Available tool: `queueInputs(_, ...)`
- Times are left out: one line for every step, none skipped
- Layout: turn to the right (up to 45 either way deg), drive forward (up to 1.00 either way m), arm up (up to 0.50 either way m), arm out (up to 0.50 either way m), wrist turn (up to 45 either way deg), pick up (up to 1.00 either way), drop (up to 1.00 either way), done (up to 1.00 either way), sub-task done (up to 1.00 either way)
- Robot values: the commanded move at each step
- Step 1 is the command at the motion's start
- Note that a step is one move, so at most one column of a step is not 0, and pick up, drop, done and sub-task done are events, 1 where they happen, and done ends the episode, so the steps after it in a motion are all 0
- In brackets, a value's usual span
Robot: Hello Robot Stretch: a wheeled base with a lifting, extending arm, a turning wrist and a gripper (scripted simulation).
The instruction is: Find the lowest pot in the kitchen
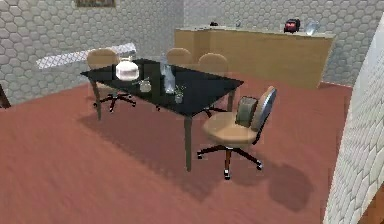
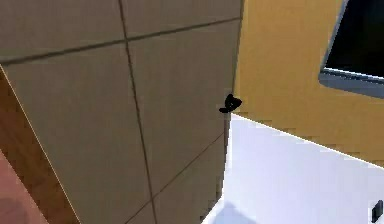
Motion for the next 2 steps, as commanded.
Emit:
queueInputs(0.0, 0.35, 0.0, 0.0, 0.0, 0.0, 0.0, 0.0, 0.0)
queueInputs(-45.0, 0.0, 0.0, 0.0, 0.0, 0.0, 0.0, 0.0, 0.0)
